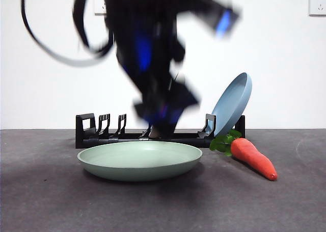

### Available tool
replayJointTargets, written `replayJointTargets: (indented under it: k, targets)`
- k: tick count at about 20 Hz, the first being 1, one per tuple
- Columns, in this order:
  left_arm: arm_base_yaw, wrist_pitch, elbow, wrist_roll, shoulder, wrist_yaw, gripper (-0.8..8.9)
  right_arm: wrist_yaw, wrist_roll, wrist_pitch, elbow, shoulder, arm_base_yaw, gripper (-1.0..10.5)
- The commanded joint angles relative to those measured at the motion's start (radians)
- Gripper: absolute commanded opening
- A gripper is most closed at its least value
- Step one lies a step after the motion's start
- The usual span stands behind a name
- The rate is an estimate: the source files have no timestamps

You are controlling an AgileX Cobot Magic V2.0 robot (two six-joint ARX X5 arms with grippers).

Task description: Take the green plate from the plate rack,put the plate on the table,take the carrot from the table,put the carrot in the plate

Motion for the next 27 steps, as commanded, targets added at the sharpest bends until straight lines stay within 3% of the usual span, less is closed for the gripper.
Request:
replayJointTargets:
  k: [1, 4, 8, 12, 15, 22, 25, 27]
  targets:
    - [-0.016, -0.018, 0.024, -0.111, -0.107, 0.015, 3.82, 0.001, 0.010, 0.037, 0.003, 0.048, 0.003, 6.9]
    - [-0.018, -0.048, 0.040, -0.227, -0.278, 0.079, 3.82, 0.005, 0.034, 0.094, 0.003, 0.142, 0.003, 6.9]
    - [-0.019, -0.072, 0.040, -0.376, -0.526, 0.224, 3.81, 0.150, 0.052, 0.242, 0.003, 0.327, 0.065, 6.2]
    - [-0.020, -0.082, 0.040, -0.406, -0.700, 0.339, 3.81, 0.315, 0.073, 0.424, 0.003, 0.531, 0.153, 6.2]
    - [-0.020, -0.111, 0.039, -0.439, -0.774, 0.365, 3.81, 0.426, 0.121, 0.543, 0.003, 0.668, 0.186, 6.2]
    - [-0.021, -0.168, 0.039, -0.484, -0.805, 0.361, 3.81, 0.494, 0.163, 0.694, 0.003, 0.891, 0.206, 6.1]
    - [-0.021, -0.168, 0.039, -0.486, -0.805, 0.360, 3.81, 0.497, 0.164, 0.716, 0.003, 0.934, 0.211, 4.6]
    - [-0.021, -0.168, 0.040, -0.492, -0.805, 0.359, 3.81, 0.497, 0.185, 0.726, 0.003, 0.952, 0.212, 4.2]
